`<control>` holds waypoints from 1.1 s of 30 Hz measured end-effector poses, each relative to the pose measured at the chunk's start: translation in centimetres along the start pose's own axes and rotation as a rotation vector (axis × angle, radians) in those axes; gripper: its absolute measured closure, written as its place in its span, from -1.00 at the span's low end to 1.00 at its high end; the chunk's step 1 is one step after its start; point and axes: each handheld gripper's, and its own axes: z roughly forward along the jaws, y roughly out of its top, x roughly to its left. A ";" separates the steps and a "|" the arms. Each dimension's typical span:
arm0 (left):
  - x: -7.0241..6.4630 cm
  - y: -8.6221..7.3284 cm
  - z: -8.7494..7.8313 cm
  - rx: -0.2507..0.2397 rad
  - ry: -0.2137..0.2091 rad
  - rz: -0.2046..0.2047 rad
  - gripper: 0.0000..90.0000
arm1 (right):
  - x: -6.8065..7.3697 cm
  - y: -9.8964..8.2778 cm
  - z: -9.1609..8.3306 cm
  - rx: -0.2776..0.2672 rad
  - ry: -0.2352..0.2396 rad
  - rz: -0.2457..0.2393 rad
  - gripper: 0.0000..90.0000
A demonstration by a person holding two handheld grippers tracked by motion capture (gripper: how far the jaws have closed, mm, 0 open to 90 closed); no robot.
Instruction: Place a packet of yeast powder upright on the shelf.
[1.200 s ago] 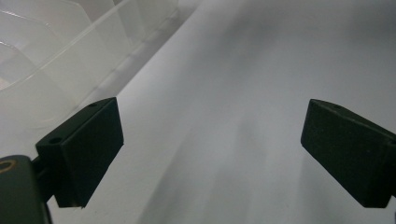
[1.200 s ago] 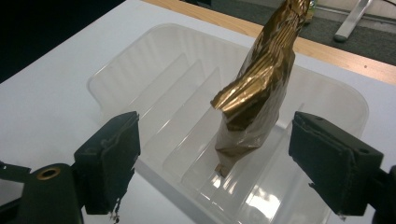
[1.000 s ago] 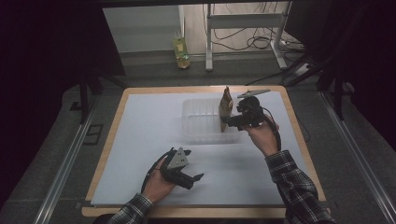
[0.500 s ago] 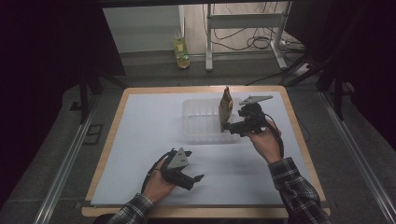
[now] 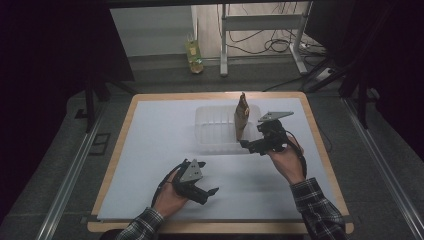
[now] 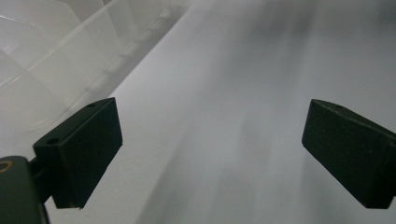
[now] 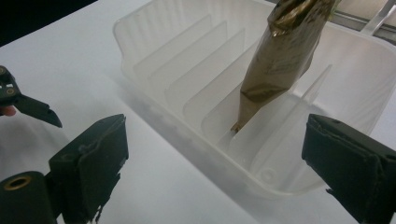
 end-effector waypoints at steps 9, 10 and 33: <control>-0.1 0.0 0.1 0.003 0.005 0.017 -0.89 | 0.0 -1.2 0.2 -0.012 0.029 -0.011 -0.87; -0.1 0.0 0.1 0.004 0.005 0.019 -0.89 | 0.0 -1.2 0.2 -0.010 0.030 -0.013 -0.87; -0.1 0.0 -0.3 -0.012 0.018 0.034 -0.91 | 0.9 -3.1 0.0 0.013 0.064 -0.040 -0.89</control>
